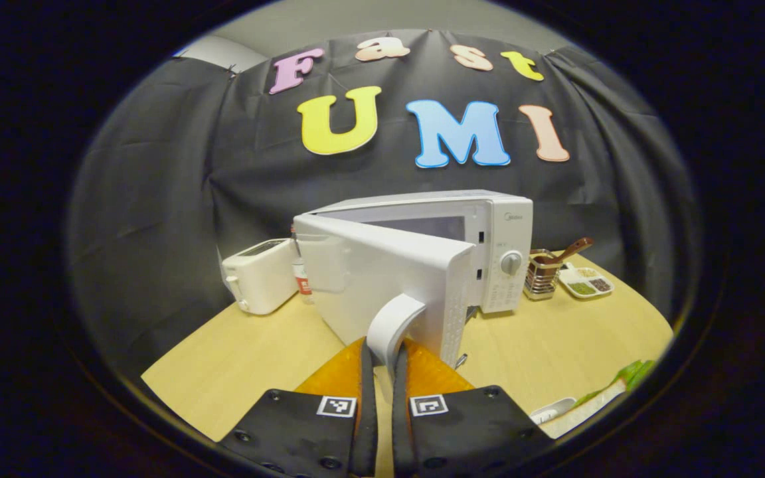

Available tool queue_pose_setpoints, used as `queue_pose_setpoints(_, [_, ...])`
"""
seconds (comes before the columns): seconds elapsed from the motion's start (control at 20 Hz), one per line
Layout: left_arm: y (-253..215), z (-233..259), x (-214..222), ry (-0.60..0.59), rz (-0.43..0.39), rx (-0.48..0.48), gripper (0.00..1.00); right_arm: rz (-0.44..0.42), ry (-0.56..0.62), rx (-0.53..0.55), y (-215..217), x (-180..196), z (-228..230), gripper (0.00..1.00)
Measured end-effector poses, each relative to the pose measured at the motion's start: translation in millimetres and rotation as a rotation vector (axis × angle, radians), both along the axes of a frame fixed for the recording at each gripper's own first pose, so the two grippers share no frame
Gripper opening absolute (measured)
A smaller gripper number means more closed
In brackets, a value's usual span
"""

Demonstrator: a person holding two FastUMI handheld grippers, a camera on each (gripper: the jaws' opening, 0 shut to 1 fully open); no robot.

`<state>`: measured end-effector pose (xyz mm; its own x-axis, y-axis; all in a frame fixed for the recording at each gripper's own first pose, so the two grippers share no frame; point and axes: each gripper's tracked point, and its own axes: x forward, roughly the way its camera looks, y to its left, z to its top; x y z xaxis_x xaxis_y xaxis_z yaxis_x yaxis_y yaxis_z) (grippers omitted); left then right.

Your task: Open the microwave oven with the left hand, put the food in, and close the microwave oven.

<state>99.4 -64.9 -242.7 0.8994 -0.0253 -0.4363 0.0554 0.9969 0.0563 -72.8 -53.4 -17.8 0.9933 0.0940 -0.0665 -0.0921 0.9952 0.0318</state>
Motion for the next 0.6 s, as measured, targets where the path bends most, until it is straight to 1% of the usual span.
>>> queue_pose_setpoints(0.1, [18.1, 1.2, -6.6, -0.001, 0.0, -0.005, 0.16, 0.005, 0.008, 0.012, 14.8, -0.9, 0.2, 0.96])
queue_pose_setpoints(0.25, [43.3, -1.2, -16.6, 0.003, -0.024, -0.019, 0.16, 0.004, 0.008, 0.041, 44.5, 0.2, 6.4, 0.96])
queue_pose_setpoints(0.6, [104.2, -0.5, -27.1, -0.008, -0.073, -0.036, 0.15, -0.012, 0.014, 0.051, 115.0, 0.8, 4.6, 0.96])
